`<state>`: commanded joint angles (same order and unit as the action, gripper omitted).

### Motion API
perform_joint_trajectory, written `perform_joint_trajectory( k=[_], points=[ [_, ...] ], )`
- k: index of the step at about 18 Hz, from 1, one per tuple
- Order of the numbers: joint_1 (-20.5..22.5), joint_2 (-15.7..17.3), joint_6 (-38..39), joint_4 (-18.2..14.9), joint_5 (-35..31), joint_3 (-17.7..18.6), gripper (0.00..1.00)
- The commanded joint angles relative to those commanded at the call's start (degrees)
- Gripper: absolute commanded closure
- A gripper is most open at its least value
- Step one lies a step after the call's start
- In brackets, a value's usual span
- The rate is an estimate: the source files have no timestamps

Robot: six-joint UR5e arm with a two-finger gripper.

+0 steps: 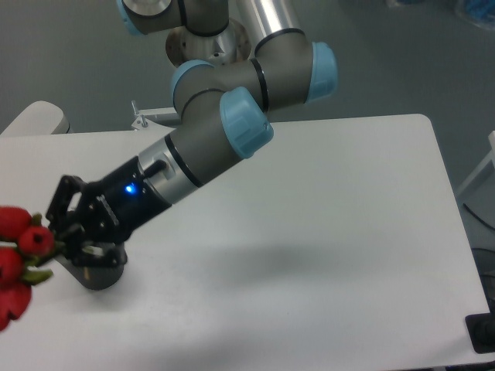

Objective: Insert the flowers into the vase
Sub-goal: 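Swing the gripper over the vase, positioning tulip stems above its opening, then lower the tulip stems down into the black vase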

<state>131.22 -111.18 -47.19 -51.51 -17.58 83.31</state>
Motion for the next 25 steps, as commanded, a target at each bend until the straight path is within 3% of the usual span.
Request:
perform_joint_trajectory(
  k=[6,12,16,25],
  points=[
    [-1.49,2.28,-2.19,3.43,0.88,5.36,0.94],
    [-2.46,3.08,-4.57,3.52,0.79,7.39,0.92],
    [-2.46,3.78,-9.57,3.52,0.71,11.34,0.9],
    [-2.55,3.6,-19.33,3.7,0.18,16.26,0.89]
  ],
)
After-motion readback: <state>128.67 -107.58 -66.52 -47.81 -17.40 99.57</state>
